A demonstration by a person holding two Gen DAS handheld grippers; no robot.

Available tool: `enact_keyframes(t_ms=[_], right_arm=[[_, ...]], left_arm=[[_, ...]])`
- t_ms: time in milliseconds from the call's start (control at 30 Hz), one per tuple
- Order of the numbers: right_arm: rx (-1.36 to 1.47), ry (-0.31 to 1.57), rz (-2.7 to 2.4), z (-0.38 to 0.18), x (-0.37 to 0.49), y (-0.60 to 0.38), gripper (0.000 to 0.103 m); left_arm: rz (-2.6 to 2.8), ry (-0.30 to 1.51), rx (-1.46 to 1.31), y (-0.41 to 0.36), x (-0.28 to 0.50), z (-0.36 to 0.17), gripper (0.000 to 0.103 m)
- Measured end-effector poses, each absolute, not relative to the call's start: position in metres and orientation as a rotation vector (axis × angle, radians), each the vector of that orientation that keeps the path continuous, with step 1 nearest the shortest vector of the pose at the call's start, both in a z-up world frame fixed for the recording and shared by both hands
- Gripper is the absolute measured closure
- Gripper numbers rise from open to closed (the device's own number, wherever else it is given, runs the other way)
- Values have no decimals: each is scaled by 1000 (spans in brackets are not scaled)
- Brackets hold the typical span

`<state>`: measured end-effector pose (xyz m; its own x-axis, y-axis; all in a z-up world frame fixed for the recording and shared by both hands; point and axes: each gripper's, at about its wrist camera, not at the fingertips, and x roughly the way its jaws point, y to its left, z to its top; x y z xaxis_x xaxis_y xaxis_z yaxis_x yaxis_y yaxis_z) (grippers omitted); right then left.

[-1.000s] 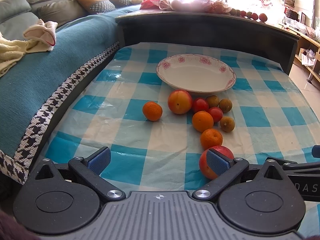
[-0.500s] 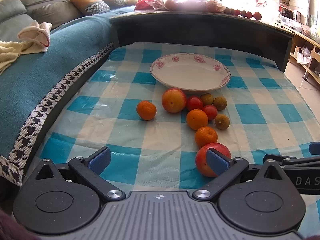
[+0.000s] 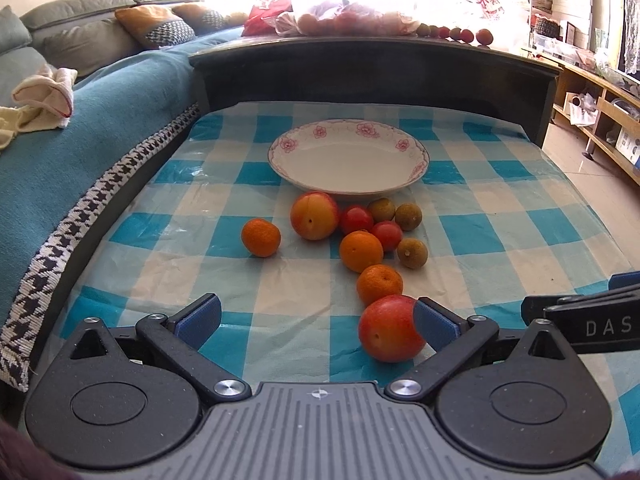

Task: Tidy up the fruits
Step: 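Grasp the large red apple with the left tool while the right tool grasps a small brown fruit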

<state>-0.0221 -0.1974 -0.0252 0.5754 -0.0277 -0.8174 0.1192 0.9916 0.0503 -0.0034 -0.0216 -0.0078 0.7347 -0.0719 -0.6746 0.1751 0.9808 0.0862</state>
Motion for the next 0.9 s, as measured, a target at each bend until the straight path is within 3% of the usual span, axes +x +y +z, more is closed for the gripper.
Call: enact_keyframes(t_ms=[333, 500, 633, 700, 767, 900], right_arm=[[132, 926, -140, -18, -18, -217, 0], [102, 915, -112, -15, -11, -211, 0], [57, 898, -59, -11, -1, -201, 9], [48, 901, -9, -10, 7, -195, 18], [39, 908, 35, -12, 16, -188, 25], [5, 904, 125, -18, 35, -174, 32]], left_arm=[[-210, 732, 215, -48, 2, -21, 4], [-242, 798, 176, -49, 12, -31, 23], [-278, 849, 129, -45, 15, -38, 41], [-278, 843, 117, -42, 15, -38, 42], [-288, 842, 94, -40, 16, -37, 49], [-299, 844, 76, -37, 19, -36, 49]])
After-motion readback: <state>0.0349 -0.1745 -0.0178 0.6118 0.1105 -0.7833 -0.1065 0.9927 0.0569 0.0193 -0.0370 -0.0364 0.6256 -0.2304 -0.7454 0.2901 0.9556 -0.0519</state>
